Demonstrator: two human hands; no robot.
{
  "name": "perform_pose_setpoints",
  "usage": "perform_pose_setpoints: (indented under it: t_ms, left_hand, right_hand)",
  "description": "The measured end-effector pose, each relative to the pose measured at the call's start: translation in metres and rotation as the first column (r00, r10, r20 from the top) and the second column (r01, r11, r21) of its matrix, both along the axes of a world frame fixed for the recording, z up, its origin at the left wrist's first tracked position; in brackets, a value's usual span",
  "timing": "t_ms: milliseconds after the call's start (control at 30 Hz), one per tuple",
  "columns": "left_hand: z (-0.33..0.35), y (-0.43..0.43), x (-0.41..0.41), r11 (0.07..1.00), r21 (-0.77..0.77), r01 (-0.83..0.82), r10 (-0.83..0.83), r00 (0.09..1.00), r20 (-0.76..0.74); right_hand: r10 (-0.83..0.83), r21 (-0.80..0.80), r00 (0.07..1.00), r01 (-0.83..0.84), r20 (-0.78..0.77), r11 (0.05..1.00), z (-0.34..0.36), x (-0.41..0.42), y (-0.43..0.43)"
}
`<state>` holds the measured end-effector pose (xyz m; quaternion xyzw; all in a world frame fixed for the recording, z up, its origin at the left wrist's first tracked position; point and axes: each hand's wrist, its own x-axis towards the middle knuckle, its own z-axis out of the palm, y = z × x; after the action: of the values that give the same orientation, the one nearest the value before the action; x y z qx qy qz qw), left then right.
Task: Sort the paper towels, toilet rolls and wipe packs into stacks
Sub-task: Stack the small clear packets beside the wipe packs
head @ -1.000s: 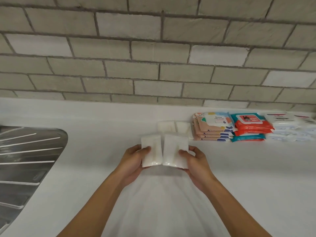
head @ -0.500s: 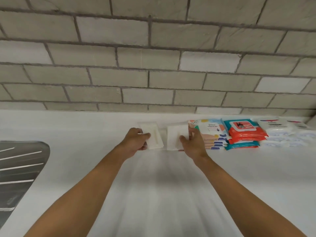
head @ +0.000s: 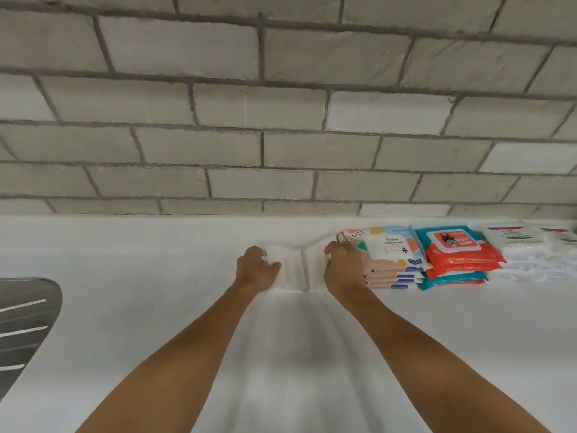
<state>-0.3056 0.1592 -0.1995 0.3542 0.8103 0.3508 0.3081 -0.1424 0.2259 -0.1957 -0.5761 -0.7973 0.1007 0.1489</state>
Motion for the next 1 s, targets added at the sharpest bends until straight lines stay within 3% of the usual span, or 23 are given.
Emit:
perform_pose_setpoints:
  t_ms: [233,400,533,667,800,900,1000]
  left_hand:
    - [-0.014,0.005,0.006,0.997,-0.065,0.037,-0.047,0.988,-0.148]
    - [-0.018,0.003,0.012,0.991,-0.132,0.021,-0.047,0.979,-0.198]
    - [-0.017,0.004,0.014,0.991,-0.134,0.007,-0.034,0.980,-0.197]
    - [-0.018,0.001,0.014,0.993,-0.114,0.008,-0.027,0.985,-0.169]
    - [-0.019,-0.002,0.011,0.996,-0.077,0.038,-0.047,0.991,-0.128]
    - [-0.019,-0.003,0.012,0.998,-0.041,0.037,-0.040,0.996,-0.079]
    - [-0.019,-0.008,0.017,0.999,-0.007,0.052,-0.052,0.998,-0.038]
  right_hand:
    - [0.027,0.022,0.985,-0.032,0.172,0.999,-0.010,-0.009,-0.007]
    - [0.057,0.034,0.986,-0.063,0.155,0.997,-0.022,-0.011,-0.016]
    - [0.123,0.045,0.992,-0.123,-0.002,0.991,-0.027,-0.011,-0.020]
    - [0.147,0.222,0.946,-0.083,-0.290,0.972,-0.031,0.002,-0.040]
    - [-0.059,0.017,0.845,0.080,-0.532,0.997,-0.040,0.029,-0.072]
    - [-0.255,-0.154,0.786,0.203,-0.563,0.967,-0.043,0.038,-0.079]
    - [-0.300,-0.206,0.772,0.221,-0.560,0.953,-0.040,0.039,-0.077]
